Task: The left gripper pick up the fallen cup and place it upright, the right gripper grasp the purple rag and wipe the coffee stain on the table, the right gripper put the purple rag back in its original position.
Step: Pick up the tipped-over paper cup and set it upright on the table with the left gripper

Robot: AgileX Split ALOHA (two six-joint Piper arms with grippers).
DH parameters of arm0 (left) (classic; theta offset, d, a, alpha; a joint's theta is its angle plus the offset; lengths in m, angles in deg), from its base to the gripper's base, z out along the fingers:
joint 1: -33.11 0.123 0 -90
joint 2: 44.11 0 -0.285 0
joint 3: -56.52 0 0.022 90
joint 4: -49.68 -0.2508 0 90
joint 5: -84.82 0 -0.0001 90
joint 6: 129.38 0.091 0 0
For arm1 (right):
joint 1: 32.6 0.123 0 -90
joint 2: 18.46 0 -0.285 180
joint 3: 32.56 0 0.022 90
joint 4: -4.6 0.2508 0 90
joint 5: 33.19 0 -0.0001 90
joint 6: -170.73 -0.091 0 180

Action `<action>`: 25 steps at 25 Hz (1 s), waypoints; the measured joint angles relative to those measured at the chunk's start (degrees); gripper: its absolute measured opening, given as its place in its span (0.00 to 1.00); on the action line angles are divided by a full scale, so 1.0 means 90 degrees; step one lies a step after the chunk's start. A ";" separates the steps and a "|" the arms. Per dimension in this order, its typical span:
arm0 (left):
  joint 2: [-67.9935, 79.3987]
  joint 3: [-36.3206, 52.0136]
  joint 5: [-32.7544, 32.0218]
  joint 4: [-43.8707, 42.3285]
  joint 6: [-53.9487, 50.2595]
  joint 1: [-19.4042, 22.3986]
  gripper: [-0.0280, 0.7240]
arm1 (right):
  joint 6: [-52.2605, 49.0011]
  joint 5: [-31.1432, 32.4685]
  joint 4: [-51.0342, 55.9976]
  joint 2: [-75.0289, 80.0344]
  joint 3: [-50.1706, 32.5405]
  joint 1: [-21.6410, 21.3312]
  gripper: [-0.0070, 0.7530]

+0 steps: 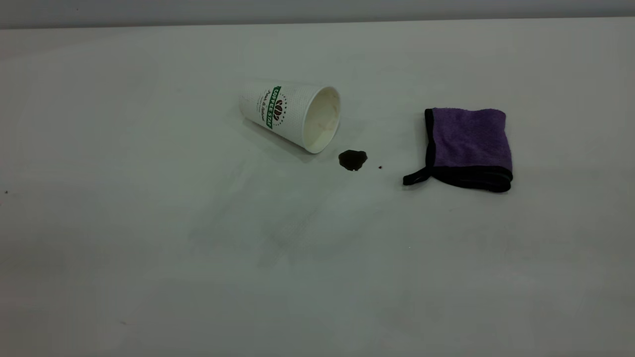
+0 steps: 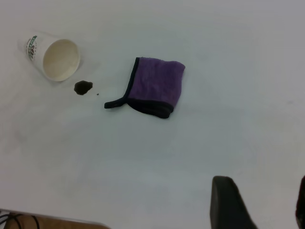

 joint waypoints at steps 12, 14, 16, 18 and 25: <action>0.0471 -0.0146 0.0160 0.0107 0.0000 0.0000 0.77 | 0.0000 0.0000 0.0000 0.0000 0.0000 0.0000 0.52; 0.0992 -0.0257 0.0416 0.0278 0.0041 0.0000 0.78 | 0.0000 0.0000 0.0000 0.0000 0.0000 0.0000 0.52; 0.1634 -0.0340 0.0726 0.0338 0.0154 0.0000 0.79 | 0.0000 0.0000 0.0000 0.0000 0.0000 0.0000 0.52; 0.2441 -0.0424 0.1062 0.0365 0.0223 0.0000 0.79 | 0.0000 0.0000 0.0000 0.0000 0.0000 0.0000 0.52; 0.5419 -0.0956 0.2228 0.1580 0.1332 0.0000 0.79 | 0.0000 0.0000 0.0000 0.0000 0.0000 0.0000 0.52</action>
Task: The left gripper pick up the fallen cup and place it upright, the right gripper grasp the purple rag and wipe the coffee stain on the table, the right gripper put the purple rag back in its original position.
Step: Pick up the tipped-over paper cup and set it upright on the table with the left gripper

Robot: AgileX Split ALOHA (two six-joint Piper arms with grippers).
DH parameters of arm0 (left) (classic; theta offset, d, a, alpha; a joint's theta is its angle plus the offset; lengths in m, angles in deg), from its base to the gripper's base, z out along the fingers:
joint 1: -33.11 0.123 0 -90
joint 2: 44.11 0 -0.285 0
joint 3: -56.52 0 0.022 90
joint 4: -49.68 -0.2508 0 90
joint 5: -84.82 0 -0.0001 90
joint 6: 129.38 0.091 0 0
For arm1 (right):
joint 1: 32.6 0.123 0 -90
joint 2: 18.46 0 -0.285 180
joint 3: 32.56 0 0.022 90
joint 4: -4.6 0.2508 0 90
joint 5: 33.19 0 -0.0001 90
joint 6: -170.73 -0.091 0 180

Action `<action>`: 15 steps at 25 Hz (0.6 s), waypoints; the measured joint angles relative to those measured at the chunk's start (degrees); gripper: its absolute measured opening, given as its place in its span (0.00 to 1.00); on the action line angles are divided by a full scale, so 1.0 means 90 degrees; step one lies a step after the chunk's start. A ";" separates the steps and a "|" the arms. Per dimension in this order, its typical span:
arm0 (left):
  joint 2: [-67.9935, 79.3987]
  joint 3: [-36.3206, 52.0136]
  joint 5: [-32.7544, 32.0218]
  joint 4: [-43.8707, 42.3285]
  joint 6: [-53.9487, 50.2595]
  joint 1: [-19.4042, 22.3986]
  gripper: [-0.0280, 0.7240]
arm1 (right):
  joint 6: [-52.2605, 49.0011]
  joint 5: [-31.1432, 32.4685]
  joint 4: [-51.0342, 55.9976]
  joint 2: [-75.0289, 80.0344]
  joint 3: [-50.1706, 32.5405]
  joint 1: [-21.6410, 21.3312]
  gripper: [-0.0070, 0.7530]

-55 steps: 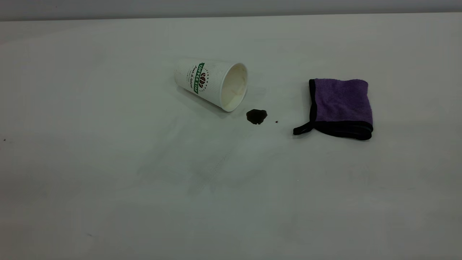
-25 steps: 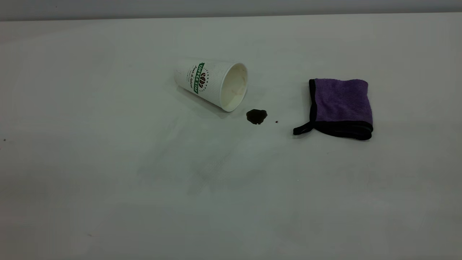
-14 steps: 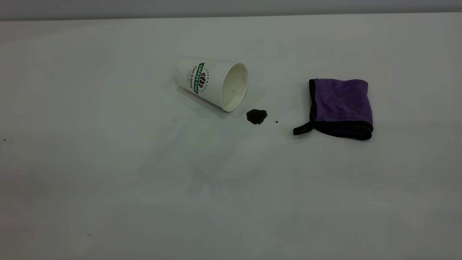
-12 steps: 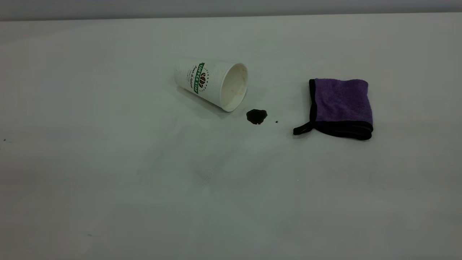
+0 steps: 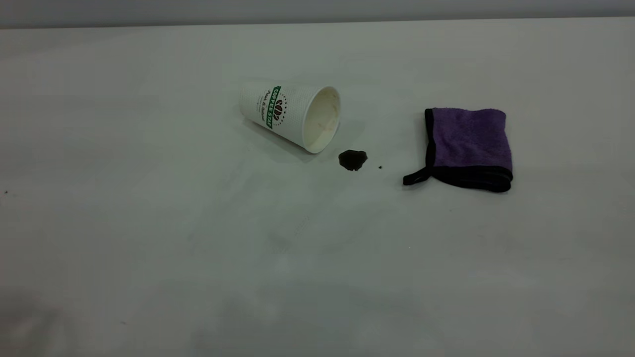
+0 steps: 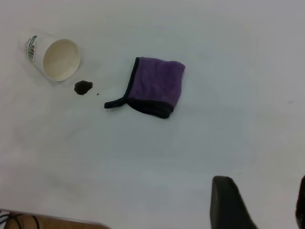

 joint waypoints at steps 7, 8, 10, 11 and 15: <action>0.2509 -0.0778 0.1027 0.1051 0.1347 -0.0844 0.79 | 0.0000 0.0000 0.0000 0.0000 0.0000 0.0000 0.52; 0.2842 -0.0913 0.1144 0.1065 0.1347 -0.1102 0.79 | 0.0000 0.0000 0.0000 0.0000 0.0000 0.0000 0.52; 0.3454 -0.1193 0.1324 0.1067 0.1347 -0.1607 0.79 | -0.0002 0.0000 0.0000 0.0000 0.0000 0.0000 0.52; 0.3794 -0.1372 0.1369 0.1080 0.1347 -0.1883 0.79 | -0.0002 0.0006 0.0000 0.0000 0.0000 0.0000 0.52; 0.5085 -0.2197 0.1547 0.1097 0.1341 -0.2852 0.79 | -0.0002 0.0006 0.0000 0.0000 0.0000 0.0000 0.52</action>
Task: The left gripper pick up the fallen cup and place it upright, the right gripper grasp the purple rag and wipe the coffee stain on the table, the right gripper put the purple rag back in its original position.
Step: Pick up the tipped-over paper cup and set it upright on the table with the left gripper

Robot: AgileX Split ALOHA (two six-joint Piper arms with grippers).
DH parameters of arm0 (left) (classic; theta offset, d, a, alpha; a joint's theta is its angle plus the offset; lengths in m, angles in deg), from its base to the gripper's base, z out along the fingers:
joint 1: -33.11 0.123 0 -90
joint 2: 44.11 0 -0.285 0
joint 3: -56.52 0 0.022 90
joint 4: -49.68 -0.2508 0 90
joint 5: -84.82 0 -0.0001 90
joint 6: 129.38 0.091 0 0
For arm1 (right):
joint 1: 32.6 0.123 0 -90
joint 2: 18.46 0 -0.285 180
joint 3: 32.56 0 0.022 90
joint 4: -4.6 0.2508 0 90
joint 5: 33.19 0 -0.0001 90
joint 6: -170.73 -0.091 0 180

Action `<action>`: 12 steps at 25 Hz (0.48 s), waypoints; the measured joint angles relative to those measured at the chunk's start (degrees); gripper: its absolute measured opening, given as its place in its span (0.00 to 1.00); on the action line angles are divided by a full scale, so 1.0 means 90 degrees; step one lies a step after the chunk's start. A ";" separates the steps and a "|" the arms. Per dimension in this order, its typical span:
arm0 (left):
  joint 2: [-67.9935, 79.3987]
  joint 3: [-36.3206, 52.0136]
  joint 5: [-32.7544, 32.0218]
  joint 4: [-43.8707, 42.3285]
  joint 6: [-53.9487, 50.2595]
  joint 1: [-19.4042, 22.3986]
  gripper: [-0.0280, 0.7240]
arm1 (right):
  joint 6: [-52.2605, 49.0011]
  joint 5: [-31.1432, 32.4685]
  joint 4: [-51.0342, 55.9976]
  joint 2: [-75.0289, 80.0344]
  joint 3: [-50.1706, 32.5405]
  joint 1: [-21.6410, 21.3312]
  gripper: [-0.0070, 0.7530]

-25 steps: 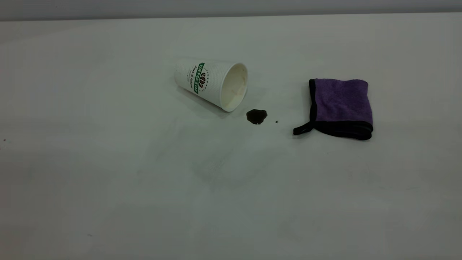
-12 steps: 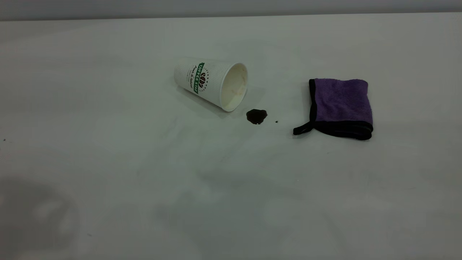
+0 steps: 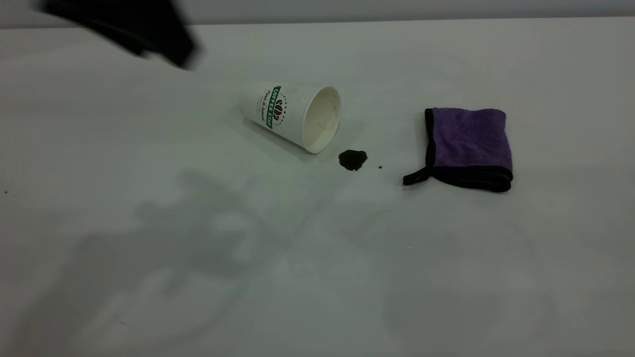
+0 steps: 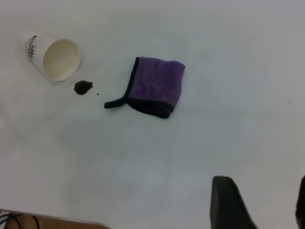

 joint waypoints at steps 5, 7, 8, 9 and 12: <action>0.1330 -0.1234 -0.0001 -0.0078 -0.0222 -0.0734 0.79 | 0.0000 0.0000 0.0000 0.0000 0.0000 0.0000 0.52; 0.1807 -0.1837 -0.0160 -0.0523 -0.0702 -0.0941 0.79 | 0.0000 0.0000 0.0000 0.0000 0.0000 0.0000 0.52; 0.2035 -0.2097 -0.0316 -0.0824 -0.1082 -0.1014 0.78 | 0.0000 0.0000 0.0000 0.0000 0.0000 0.0000 0.52; 0.2220 -0.2404 -0.0509 -0.1261 -0.1444 -0.1096 0.78 | 0.0000 0.0000 0.0000 0.0000 0.0000 0.0000 0.52; 0.2834 -0.3182 -0.0962 -0.2613 -0.2777 -0.1284 0.78 | 0.0000 0.0000 0.0000 0.0000 0.0000 0.0000 0.52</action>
